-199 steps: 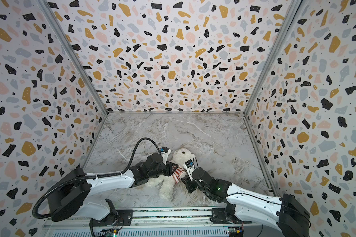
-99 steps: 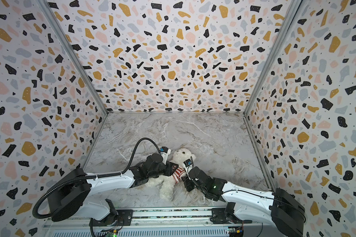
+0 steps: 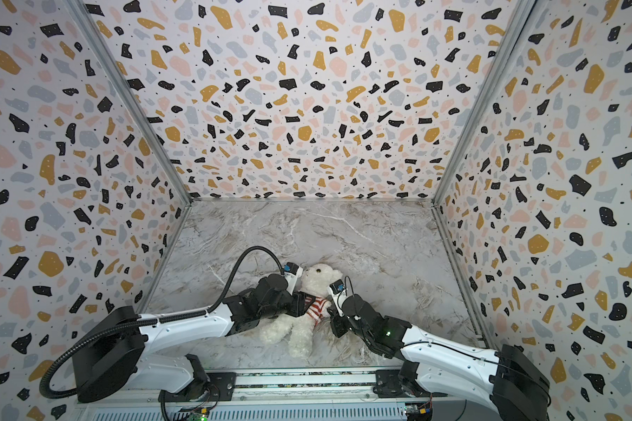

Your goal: Dress the teddy bear

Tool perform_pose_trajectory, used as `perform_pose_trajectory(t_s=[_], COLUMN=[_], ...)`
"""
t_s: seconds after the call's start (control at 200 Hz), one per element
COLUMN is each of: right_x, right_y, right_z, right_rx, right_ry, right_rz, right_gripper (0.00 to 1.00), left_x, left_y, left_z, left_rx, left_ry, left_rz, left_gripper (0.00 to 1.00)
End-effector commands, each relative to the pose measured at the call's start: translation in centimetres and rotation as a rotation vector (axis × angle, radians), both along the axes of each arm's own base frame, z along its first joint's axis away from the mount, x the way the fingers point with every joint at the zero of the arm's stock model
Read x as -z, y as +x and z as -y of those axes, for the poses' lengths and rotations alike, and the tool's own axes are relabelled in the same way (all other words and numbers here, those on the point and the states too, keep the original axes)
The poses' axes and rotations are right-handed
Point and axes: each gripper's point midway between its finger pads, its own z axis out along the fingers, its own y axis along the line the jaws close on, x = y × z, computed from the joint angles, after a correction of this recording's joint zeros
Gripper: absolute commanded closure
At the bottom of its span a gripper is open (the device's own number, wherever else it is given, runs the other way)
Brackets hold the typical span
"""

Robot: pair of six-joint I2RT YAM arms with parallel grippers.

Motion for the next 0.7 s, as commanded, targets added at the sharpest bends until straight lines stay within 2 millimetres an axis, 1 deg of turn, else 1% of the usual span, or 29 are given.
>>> perform_pose_trajectory(t_s=[0.0, 0.075, 0.17, 0.315, 0.375, 0.4, 0.466, 0.526, 0.611, 0.696], right_x=[-1.8, -2.0, -2.0, -2.1, -2.3, -2.4, -2.5, -2.7, -3.0, -3.1], right_y=[0.6, 0.6, 0.5, 0.1, -0.2, -0.3, -0.5, -0.8, -1.5, -2.0], right_z=[-0.4, -0.8, -1.3, -1.8, -1.9, -1.9, -1.8, -1.6, -1.4, -0.9], right_rx=[-0.048, -0.083, -0.113, -0.151, -0.167, -0.17, -0.174, -0.181, -0.196, -0.199], right_ry=[0.023, 0.021, 0.018, 0.026, 0.035, 0.037, 0.044, 0.047, 0.058, 0.063], right_rz=[0.083, 0.094, 0.101, 0.104, 0.11, 0.113, 0.118, 0.123, 0.146, 0.171], right_gripper=[1.0, 1.0, 1.0, 1.0, 1.0, 1.0, 1.0, 1.0, 1.0, 1.0], left_x=[1.0, 0.6, 0.3, 0.3, 0.3, 0.4, 0.5, 0.5, 0.4, 0.5], left_y=[-1.6, -2.4, -2.8, -2.6, -2.5, -2.4, -2.0, -1.9, -1.8, -1.5], left_z=[-0.7, -0.1, 0.4, 0.8, 0.9, 0.8, 0.5, 0.2, -0.5, -1.6], left_rx=[0.06, 0.088, 0.096, 0.091, 0.088, 0.084, 0.057, 0.043, 0.008, -0.033], left_ry=[0.105, 0.108, 0.1, 0.094, 0.094, 0.098, 0.106, 0.112, 0.099, 0.073], left_rz=[-0.003, 0.008, 0.015, 0.016, 0.019, 0.021, 0.022, 0.023, 0.023, 0.008], left_gripper=[0.46, 0.45, 0.45, 0.52, 0.58, 0.63, 0.8, 0.91, 1.0, 1.0])
